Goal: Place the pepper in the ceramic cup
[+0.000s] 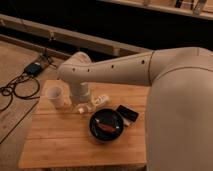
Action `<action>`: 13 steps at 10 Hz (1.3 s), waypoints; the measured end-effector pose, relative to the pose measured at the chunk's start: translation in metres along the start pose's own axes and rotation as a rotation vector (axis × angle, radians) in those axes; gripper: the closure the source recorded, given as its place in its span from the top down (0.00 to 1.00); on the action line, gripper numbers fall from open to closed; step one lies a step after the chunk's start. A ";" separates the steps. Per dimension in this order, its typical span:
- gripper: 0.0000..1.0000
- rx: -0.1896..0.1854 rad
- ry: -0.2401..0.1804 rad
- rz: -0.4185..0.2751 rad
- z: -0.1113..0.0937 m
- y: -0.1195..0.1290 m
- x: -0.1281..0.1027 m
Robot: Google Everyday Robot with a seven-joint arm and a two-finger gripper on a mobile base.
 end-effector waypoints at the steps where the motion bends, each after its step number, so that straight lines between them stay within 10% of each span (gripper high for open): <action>1: 0.65 0.000 0.000 0.000 0.000 0.000 0.000; 10: 0.65 0.002 0.004 -0.005 0.000 -0.001 0.001; 13: 0.65 0.045 0.100 -0.078 0.014 -0.038 0.021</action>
